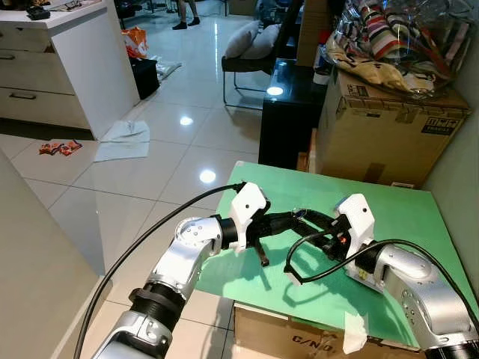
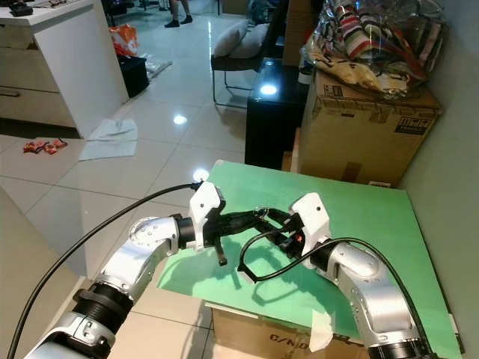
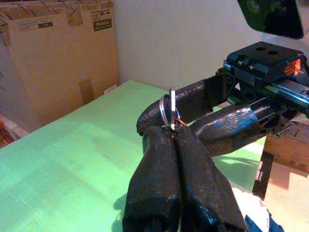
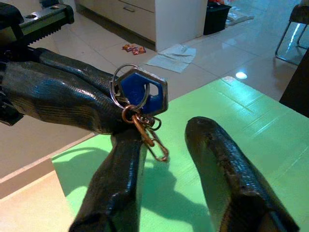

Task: Hang keys on a hook

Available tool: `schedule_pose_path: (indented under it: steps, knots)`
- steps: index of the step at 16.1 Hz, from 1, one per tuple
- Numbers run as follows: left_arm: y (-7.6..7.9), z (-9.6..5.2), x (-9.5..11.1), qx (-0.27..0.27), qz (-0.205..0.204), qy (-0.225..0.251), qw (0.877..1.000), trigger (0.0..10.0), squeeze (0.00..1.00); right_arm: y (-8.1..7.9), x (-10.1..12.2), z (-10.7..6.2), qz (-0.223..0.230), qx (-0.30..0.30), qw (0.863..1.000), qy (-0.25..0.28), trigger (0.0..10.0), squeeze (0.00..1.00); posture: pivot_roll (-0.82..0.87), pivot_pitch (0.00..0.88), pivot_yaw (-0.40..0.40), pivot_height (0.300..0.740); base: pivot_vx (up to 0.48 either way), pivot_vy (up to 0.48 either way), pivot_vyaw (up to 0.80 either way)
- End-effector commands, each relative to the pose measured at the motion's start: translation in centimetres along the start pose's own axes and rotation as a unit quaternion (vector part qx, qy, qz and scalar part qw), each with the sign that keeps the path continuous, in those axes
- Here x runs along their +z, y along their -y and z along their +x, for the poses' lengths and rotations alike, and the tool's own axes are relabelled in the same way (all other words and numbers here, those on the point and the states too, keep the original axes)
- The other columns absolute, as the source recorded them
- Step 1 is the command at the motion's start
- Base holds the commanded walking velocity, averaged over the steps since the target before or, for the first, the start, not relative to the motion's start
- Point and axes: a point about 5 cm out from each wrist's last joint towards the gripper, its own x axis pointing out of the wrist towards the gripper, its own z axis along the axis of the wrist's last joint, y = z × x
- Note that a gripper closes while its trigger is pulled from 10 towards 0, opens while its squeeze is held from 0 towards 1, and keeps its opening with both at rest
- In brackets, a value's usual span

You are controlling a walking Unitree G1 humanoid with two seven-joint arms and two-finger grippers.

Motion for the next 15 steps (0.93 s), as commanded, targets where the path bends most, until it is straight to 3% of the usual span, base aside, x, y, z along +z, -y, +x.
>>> schedule_pose_path:
  steps: [1, 3, 4, 6, 7, 11, 12, 13, 15]
  knots:
    - [0.2, 0.2, 0.4, -0.006, 0.005, 0.006, 1.0, 0.0, 0.0, -0.1, 0.1, 0.0, 0.004, -0.002, 1.0, 0.0, 0.0, 0.0, -0.26, 0.04, 0.027, 0.74, 0.0, 0.0, 0.0]
    - [0.2, 0.2, 0.3, -0.006, 0.005, 0.003, 1.0, 0.0, 0.0, -0.3, 0.0, -0.3, 0.004, -0.002, 1.0, -0.002, 0.0, 0.0, -0.27, 0.042, 0.025, 0.74, 0.0, 0.0, 0.0]
    - [0.2, 0.1, 0.2, -0.005, 0.004, 0.002, 1.0, 0.0, 0.0, -0.6, -0.1, -0.5, 0.002, -0.004, 1.0, -0.005, 10.0, 0.0, -0.27, 0.042, 0.024, 0.74, 0.0, 0.0, 0.0]
    - [0.2, 0.1, 0.2, -0.004, 0.003, 0.001, 1.0, 0.0, 0.0, -1.1, -0.2, -0.8, -0.001, 0.004, 1.0, -0.009, 10.0, 0.0, -0.27, 0.043, 0.023, 0.74, 0.0, 0.0, 0.0]
    - [0.2, 0.1, 0.2, -0.004, 0.003, 0.0, 1.0, 0.0, 0.0, -1.2, -0.4, -0.9, -0.001, 0.009, 1.0, -0.015, 10.0, 1.0, -0.27, 0.043, 0.023, 0.74, 0.0, 0.0, 0.0]
    - [0.1, 0.1, 0.2, -0.005, 0.005, 0.001, 1.0, 0.0, 0.0, -1.1, -0.5, -1.0, -0.009, 0.0, 1.0, -0.021, 10.0, 1.0, -0.27, 0.037, 0.028, 0.74, 0.0, 0.0, 0.0]
    - [0.1, 0.2, 0.3, -0.005, 0.005, 0.001, 1.0, 0.0, 0.0, -1.0, -0.4, -0.9, -0.01, -0.005, 1.0, -0.021, 10.0, 0.1, -0.27, 0.036, 0.027, 0.74, 0.0, 0.0, 0.0]
    - [0.1, 0.2, 0.3, -0.006, 0.006, 0.001, 1.0, 0.0, 0.0, -0.9, -0.4, -0.9, -0.011, -0.005, 1.0, -0.021, 10.0, 0.0, -0.27, 0.035, 0.027, 0.74, 0.0, 0.0, 0.0]
    - [0.1, 0.2, 0.3, -0.006, 0.006, 0.001, 1.0, 0.0, 0.0, -0.5, -0.3, -0.8, -0.015, -0.014, 1.0, -0.022, 10.0, 0.0, -0.27, 0.029, 0.023, 0.74, 0.0, 0.0, 0.0]
